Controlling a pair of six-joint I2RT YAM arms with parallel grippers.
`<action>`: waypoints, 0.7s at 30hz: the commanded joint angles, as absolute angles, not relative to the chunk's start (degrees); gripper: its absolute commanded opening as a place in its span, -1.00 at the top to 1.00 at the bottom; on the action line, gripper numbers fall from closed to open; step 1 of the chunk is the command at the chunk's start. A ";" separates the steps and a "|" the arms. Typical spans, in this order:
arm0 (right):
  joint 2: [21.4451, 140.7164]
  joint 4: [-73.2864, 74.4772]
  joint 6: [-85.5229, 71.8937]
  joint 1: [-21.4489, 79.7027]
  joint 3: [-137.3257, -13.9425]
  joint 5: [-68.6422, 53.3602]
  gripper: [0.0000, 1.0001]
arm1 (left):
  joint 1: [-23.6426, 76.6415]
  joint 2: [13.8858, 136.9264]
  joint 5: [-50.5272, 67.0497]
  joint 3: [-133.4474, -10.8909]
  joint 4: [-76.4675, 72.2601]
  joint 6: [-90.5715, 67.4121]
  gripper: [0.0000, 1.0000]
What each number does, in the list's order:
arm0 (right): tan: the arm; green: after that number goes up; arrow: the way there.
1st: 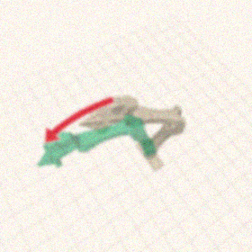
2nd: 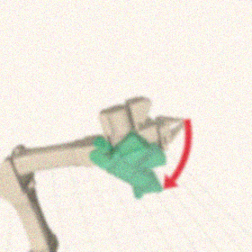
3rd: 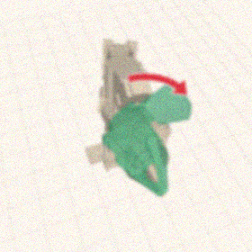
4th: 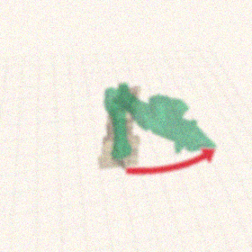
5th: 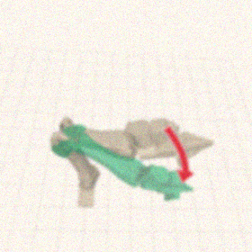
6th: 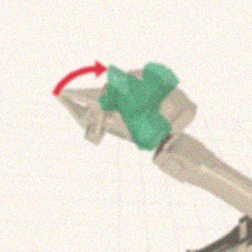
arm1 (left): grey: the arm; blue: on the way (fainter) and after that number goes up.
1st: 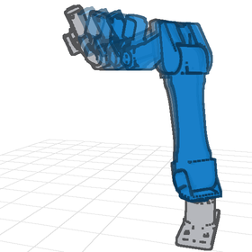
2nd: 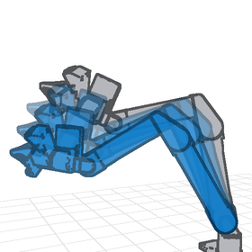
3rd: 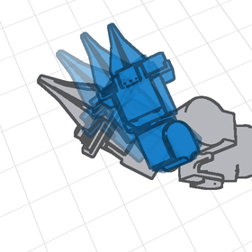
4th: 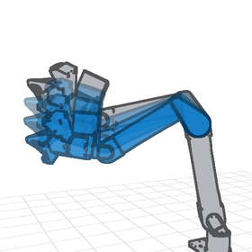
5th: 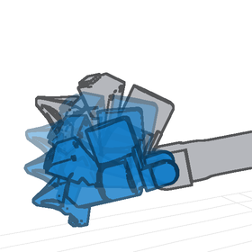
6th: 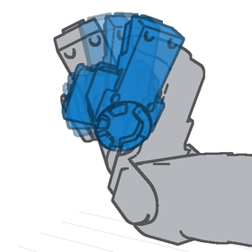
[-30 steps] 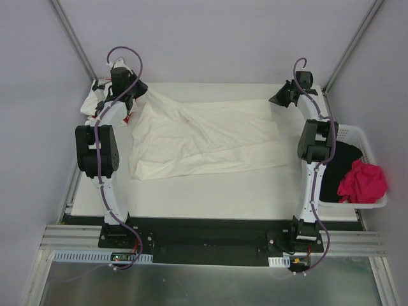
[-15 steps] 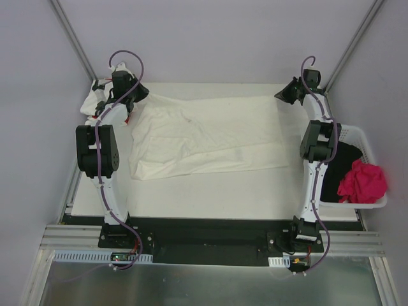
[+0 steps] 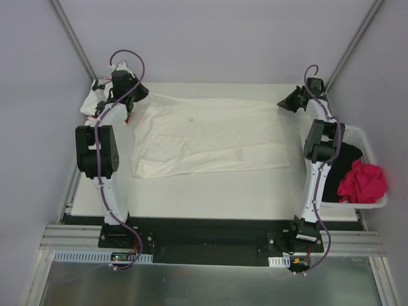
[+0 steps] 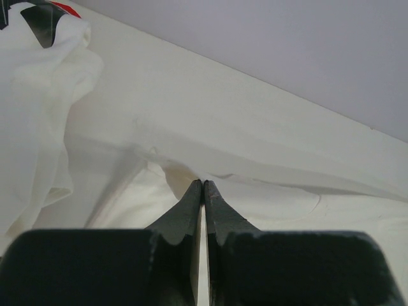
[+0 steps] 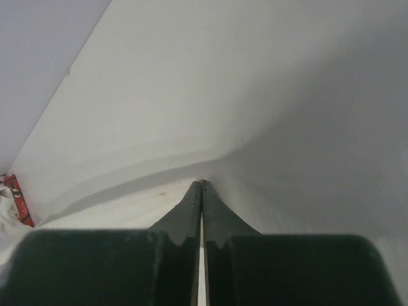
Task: Fold and stack the t-shirts
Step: Grap the side of the flattened tshirt furthest away from the robot with both arms
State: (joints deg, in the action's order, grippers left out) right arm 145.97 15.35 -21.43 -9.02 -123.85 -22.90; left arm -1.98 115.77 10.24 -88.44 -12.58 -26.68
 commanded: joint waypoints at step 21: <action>127.71 7.65 -22.15 -10.19 -108.38 -24.61 0.99 | -2.90 103.18 8.96 -82.88 -13.18 -22.59 1.00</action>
